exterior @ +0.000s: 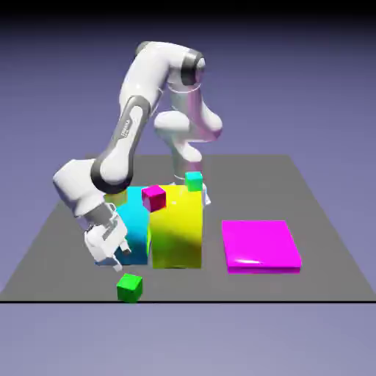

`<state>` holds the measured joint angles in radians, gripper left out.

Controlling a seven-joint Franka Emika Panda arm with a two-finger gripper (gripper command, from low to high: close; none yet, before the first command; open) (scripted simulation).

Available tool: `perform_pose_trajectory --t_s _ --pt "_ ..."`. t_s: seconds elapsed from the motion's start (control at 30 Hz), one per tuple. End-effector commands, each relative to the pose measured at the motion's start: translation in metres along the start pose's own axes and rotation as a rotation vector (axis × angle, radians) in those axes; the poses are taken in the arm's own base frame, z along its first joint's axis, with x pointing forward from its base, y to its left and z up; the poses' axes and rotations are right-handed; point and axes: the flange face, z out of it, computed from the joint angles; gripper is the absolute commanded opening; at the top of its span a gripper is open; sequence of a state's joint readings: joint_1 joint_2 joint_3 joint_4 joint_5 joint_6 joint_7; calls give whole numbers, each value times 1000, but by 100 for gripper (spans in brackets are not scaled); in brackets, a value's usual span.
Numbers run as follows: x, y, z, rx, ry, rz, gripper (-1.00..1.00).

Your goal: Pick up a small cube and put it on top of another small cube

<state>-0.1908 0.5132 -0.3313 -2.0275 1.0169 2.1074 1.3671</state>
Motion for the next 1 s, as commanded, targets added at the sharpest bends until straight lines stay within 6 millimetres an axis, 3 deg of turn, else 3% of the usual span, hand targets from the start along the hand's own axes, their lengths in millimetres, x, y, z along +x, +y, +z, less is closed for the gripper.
perform_pose_trajectory --t_s 0.0,0.07,0.17,0.2,0.23,0.27,0.37,0.47,0.63,0.77,0.97 --pt "16 -4 6 -19 3 76 0" --pt "22 -4 9 -27 7 107 0" --pt "31 -10 68 -27 7 107 0" --pt "33 -11 75 -27 7 107 0" --pt "33 -11 75 -27 7 107 -100" --pt "33 -11 75 -27 7 107 -100" --pt "23 -5 16 -27 7 107 -100" --pt "-23 22 -4 -114 26 -84 -100" --pt "-69 70 -62 -259 101 -358 -100" --pt "-90 113 -114 -357 196 -542 -100" --pt "-103 186 -172 -499 419 -696 -100"
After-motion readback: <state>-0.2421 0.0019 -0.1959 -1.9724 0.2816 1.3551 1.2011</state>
